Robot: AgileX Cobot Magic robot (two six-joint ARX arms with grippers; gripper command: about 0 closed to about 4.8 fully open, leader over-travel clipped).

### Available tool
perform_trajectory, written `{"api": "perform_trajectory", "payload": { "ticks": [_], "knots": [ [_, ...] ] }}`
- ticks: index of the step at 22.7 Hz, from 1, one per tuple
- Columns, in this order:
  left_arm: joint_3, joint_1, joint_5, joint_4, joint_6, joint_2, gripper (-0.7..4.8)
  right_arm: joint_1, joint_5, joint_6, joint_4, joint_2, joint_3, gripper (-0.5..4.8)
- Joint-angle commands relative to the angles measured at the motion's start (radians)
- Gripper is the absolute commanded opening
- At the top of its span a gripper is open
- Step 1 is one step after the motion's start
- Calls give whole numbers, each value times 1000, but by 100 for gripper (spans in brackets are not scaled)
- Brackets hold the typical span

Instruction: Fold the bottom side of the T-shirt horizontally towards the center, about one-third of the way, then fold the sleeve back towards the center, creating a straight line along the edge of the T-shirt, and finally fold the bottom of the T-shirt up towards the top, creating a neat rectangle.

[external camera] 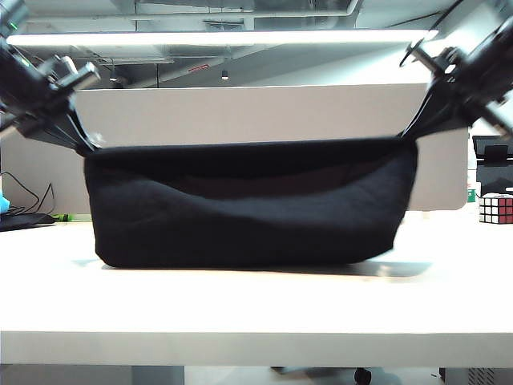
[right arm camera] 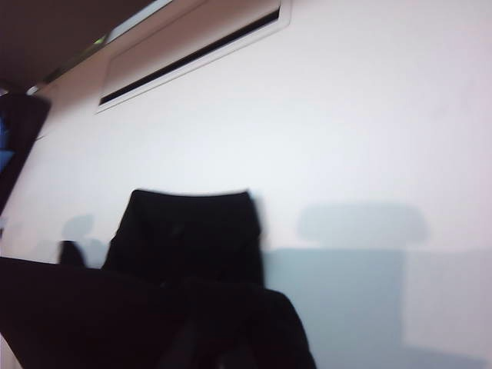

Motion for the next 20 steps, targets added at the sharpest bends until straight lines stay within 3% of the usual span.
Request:
{"api": "perform_trajectory", "payload": {
  "ticks": [1,4,8,9,10,11,13,14,20],
  "knots": [
    [103,1,-3,4,0,96,-6,-3,3,-16,2,85,68,-9],
    [212,-9,-3,-11,-2,213,-6,-3,7,-16,40,190,120,-9],
    [230,-22,4,55,2,262,-4,-5,17,-15,152,236,121,-9],
    [230,-22,33,97,2,272,68,-6,18,-16,183,239,121,-8],
    [229,-22,51,115,1,272,167,-7,17,-18,211,241,121,16],
    [229,-22,49,130,2,273,236,-8,17,-29,235,241,122,110],
    [230,-20,50,160,6,271,293,-18,18,-35,277,241,123,328],
    [235,-18,50,162,15,271,293,-22,18,-35,286,241,129,404],
    [266,37,103,29,21,243,288,-109,-150,-29,126,219,209,406]
  ]
}}
